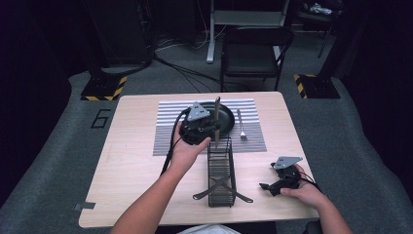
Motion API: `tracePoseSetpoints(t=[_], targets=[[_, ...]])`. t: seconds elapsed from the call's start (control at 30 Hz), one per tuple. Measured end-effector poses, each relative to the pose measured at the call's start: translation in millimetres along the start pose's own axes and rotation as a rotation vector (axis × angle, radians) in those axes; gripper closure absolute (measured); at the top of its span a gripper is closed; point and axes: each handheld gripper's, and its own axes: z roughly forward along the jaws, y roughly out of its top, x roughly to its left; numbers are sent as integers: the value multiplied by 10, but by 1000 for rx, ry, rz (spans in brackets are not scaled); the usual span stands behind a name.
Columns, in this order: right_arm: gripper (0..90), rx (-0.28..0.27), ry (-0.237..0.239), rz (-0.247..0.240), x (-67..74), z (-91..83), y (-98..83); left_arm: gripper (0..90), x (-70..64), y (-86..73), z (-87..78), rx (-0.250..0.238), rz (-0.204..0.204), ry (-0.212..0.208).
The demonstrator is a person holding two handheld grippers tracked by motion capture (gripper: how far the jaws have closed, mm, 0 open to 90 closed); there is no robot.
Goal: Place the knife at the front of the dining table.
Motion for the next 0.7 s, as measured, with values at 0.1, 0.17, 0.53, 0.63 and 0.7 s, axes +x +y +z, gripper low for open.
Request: tracePoseSetpoints(t=[0.1,0.17,0.53,0.63,0.7], targets=[[0,0,0,-2,-2,0,0,826,-2,33,-38,-3,1,3],[0,0,0,-2,-2,0,0,826,11,70,-86,-11,-1,8],[0,0,-1,-1,0,-1,0,826,113,187,-285,-36,-6,44],[0,0,-1,-1,0,-1,0,826,161,205,-346,-40,-13,56],[0,0,-1,-1,0,-1,0,826,178,211,-367,-45,-13,60]])
